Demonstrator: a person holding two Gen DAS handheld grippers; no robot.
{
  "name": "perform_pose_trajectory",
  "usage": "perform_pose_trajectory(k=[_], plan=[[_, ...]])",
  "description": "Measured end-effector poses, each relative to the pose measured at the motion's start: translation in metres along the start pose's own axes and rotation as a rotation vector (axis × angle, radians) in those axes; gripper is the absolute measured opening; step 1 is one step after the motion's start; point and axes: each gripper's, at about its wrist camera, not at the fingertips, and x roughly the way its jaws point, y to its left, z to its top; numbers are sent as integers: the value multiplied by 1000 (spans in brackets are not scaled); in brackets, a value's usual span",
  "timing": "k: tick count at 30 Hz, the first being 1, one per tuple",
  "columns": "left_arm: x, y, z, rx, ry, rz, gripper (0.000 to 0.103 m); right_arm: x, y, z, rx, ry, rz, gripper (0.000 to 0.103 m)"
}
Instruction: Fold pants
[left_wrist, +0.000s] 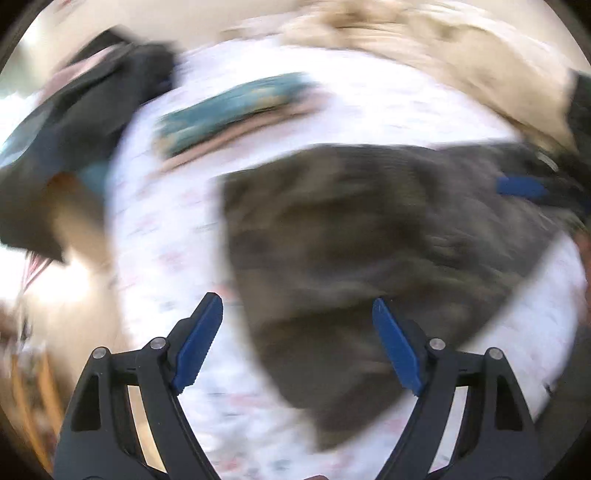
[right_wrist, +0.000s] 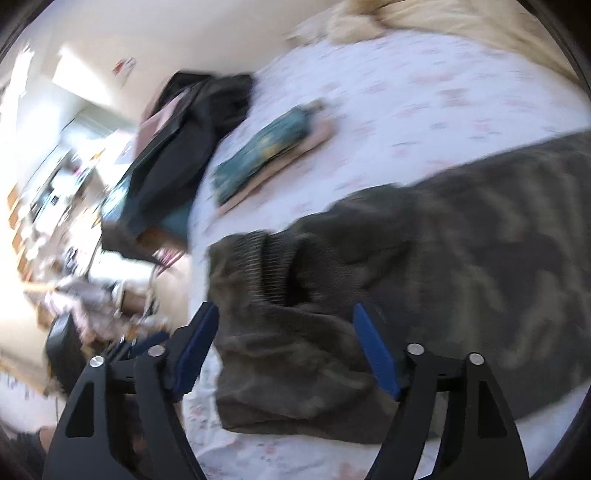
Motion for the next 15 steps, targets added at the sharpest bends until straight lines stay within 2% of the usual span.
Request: perform_pose_trajectory(k=[2, 4, 6, 7, 9, 11, 12, 13, 15], plan=[[10, 33, 2, -136, 15, 48, 81, 31, 16, 5, -57, 54, 8, 78], [20, 55, 2, -277, 55, -3, 81, 60, 21, 9, -71, 100, 17, 79], [27, 65, 2, -364, 84, -65, 81, 84, 19, 12, -51, 133, 55, 79], [28, 66, 2, -376, 88, -72, 81, 97, 17, 15, -34, 140, 70, 79], [24, 63, 1, -336, 82, -50, 81, 114, 6, 20, 22, 121, 89, 79], [22, 61, 5, -307, 79, -35, 81, 127, -7, 25, 114, 127, 190, 54], [22, 62, 5, -308, 76, -37, 81, 134, -10, 25, 127, 147, 211, 44], [21, 63, 5, -313, 77, -43, 81, 141, -12, 26, 131, 163, 205, 39], [29, 66, 8, -322, 82, -35, 81, 141, -16, 27, 131, 132, 198, 23]])
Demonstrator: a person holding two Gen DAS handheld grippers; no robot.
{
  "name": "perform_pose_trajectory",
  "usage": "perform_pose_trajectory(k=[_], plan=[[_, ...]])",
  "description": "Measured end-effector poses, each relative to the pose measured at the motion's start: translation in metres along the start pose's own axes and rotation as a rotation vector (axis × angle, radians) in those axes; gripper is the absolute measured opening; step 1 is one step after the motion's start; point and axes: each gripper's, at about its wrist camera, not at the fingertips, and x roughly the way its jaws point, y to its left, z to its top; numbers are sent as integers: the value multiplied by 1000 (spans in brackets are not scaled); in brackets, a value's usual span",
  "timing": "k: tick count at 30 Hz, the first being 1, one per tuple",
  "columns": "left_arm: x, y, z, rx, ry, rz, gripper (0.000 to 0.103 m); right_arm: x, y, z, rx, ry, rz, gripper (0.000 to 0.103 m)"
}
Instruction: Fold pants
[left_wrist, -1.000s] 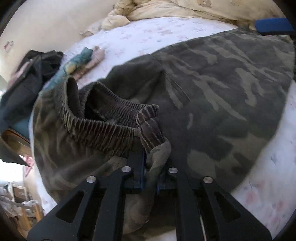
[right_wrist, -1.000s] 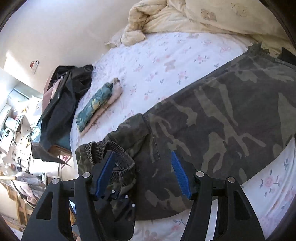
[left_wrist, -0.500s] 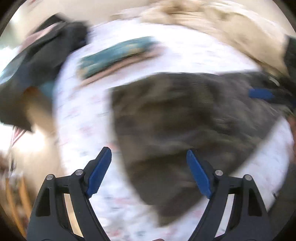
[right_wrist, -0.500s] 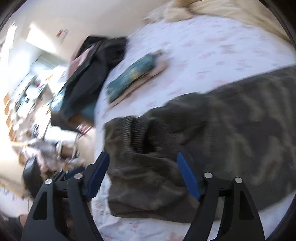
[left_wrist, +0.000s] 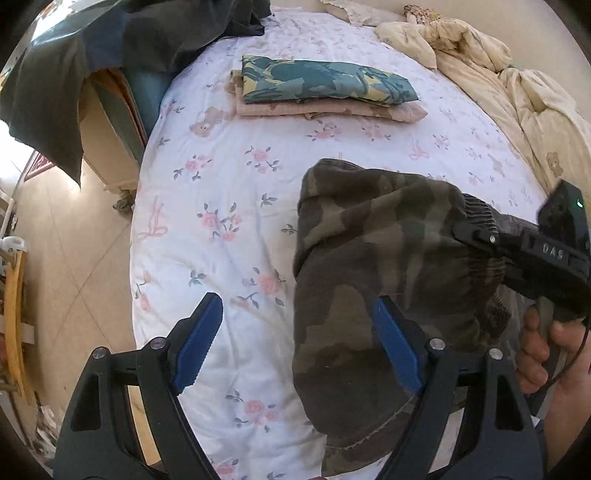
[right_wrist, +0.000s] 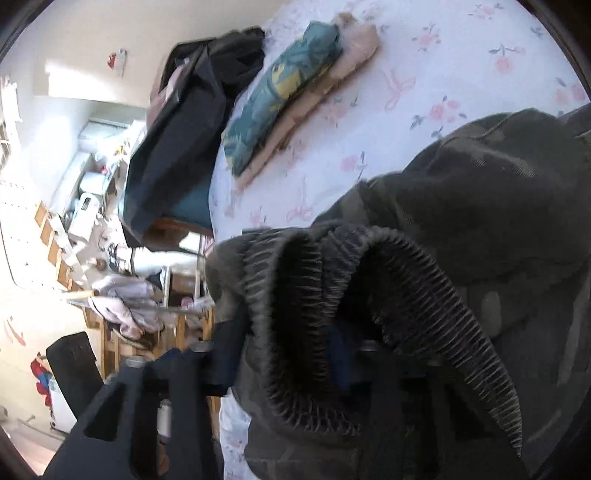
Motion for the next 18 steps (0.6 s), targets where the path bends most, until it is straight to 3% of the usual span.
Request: perform_pose_trajectory(k=[3, 6, 8, 11, 12, 14, 15, 16, 18], plan=[[5, 5, 7, -26, -5, 21, 81, -26, 16, -3, -65, -83, -4, 20], [2, 5, 11, -55, -9, -11, 81, -60, 28, -4, -68, -185, 24, 20], [1, 1, 12, -40, -19, -17, 81, -82, 20, 2, -6, -245, -19, 20], [2, -9, 9, 15, -26, 4, 81, -80, -11, 13, 74, -237, -137, 22], [5, -11, 7, 27, -15, 7, 81, -67, -29, 19, 110, -185, -193, 28], [12, -14, 4, 39, 21, -4, 81, -51, -50, 22, 144, -117, -186, 38], [14, -14, 2, 37, 30, -4, 81, -50, -58, 22, 179, -110, -185, 63], [15, -14, 1, 34, 35, -2, 81, -56, -61, 21, 221, -122, -174, 75], [14, -14, 0, 26, 47, -13, 81, -76, -53, 20, 212, -149, -138, 76]])
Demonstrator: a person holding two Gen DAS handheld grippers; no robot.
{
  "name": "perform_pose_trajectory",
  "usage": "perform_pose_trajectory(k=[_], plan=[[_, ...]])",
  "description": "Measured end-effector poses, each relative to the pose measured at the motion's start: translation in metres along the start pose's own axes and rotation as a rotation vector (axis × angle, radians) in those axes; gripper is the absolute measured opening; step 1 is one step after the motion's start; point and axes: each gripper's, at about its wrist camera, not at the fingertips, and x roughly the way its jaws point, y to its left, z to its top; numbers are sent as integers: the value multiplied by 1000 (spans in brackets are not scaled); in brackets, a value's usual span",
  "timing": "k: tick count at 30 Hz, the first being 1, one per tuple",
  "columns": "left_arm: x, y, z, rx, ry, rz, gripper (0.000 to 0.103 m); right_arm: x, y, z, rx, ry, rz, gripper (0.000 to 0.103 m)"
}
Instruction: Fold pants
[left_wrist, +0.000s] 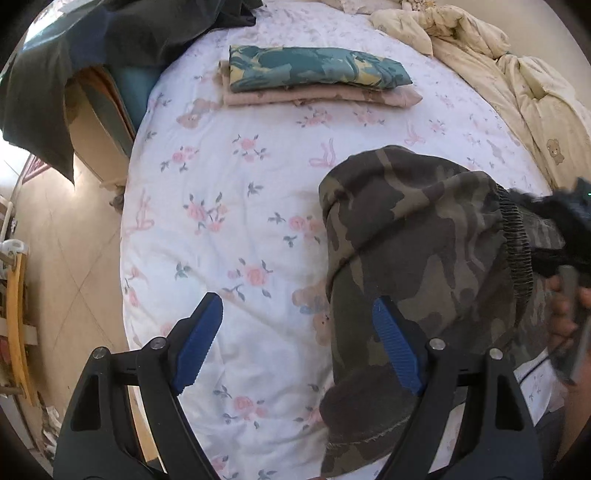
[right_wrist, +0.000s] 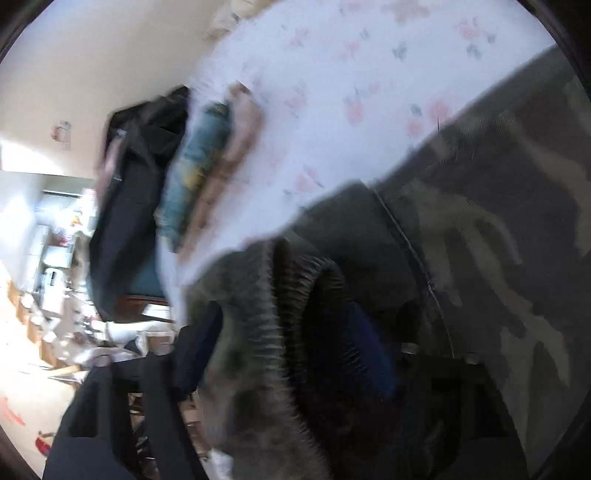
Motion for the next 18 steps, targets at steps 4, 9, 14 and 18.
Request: perform_pose_trajectory(k=[4, 9, 14, 18], plan=[[-6, -3, 1, 4, -14, -10, 81, -54, 29, -19, -189, -37, -121, 83], [-13, -6, 1, 0, -29, -29, 81, -60, -30, -68, -108, 97, -193, 87], [-15, -9, 1, -17, -23, -55, 81, -22, -51, -91, -84, 184, -142, 86], [-19, -9, 1, -12, -46, -39, 81, -5, -26, -106, -183, 175, -130, 27]])
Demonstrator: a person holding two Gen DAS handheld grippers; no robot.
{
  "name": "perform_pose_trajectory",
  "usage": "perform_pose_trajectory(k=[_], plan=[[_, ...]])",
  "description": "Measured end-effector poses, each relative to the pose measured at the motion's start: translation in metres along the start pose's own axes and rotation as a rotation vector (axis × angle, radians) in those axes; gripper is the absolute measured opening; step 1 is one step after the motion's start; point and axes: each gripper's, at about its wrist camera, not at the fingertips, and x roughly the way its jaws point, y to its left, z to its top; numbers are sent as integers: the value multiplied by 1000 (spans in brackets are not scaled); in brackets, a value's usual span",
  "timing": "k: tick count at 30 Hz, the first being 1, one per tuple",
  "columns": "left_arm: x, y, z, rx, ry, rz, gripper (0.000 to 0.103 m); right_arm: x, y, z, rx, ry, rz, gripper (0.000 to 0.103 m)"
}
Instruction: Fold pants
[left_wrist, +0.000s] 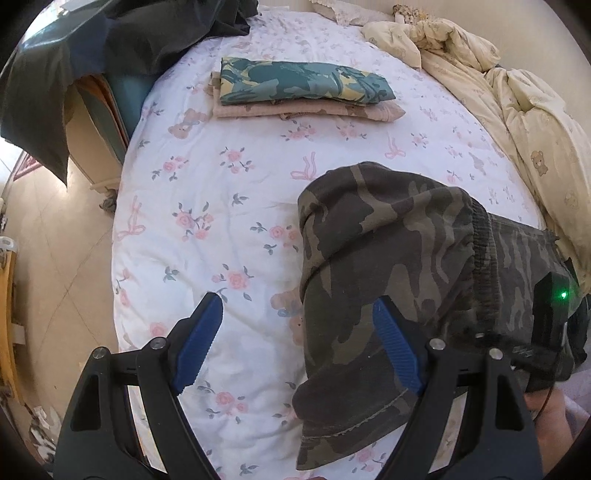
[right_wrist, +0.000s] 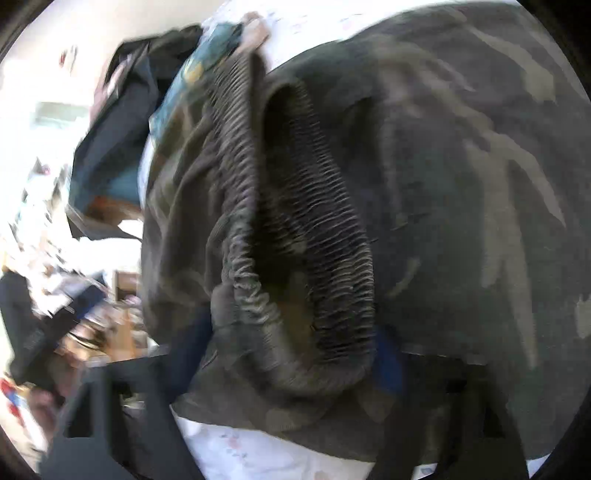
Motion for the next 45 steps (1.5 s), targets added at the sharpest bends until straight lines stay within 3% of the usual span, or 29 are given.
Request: perform_pose_trajectory(k=[1, 3, 7, 9, 12, 14, 17, 18, 19, 23, 25, 29, 33, 35, 38, 41, 42, 43, 45], plan=[[-1, 1, -1, 5, -5, 12, 81, 2, 4, -5, -9, -6, 19, 18], [-1, 4, -2, 1, -6, 24, 81, -1, 8, -12, 20, -30, 30, 17], [-3, 15, -3, -42, 9, -5, 81, -43, 18, -33, 96, -127, 175, 16], [-5, 16, -3, -40, 4, -1, 81, -53, 18, -41, 128, -143, 176, 16], [-5, 19, -5, -37, 5, 12, 81, -46, -11, -51, 208, -111, 81, 17], [-1, 23, -6, -48, 27, 12, 81, -33, -36, -56, 279, -80, 26, 24], [4, 32, -10, -79, 59, 10, 81, -37, -48, -51, 324, -88, 13, 52], [5, 35, -10, -91, 65, 11, 81, -46, -42, -47, 286, -112, -25, 62], [6, 37, -11, -97, 68, 11, 81, -55, -35, -43, 247, -137, -82, 64], [19, 54, -18, -164, 138, -5, 81, -89, -4, -28, 75, -192, -220, 66], [32, 58, -34, -204, 202, -12, 81, -95, 30, -5, -111, -173, -265, 66], [39, 56, -75, -321, 246, -86, 81, -56, 120, 52, -447, 17, -212, 66], [36, 38, -108, -326, 222, -119, 81, 15, 201, 97, -750, 191, -266, 66], [44, 28, -124, -323, 234, -149, 78, 47, 215, 104, -817, 271, -293, 63], [56, 16, -133, -299, 275, -196, 63, 105, 227, 108, -927, 387, -379, 63], [60, 7, -131, -245, 276, -212, 49, 148, 240, 115, -944, 449, -403, 63], [62, 7, -130, -244, 281, -226, 39, 162, 241, 117, -937, 468, -408, 55], [63, 6, -131, -244, 286, -224, 22, 172, 241, 118, -936, 492, -414, 35], [65, 0, -132, -208, 296, -227, 10, 180, 239, 114, -962, 526, -426, 6]])
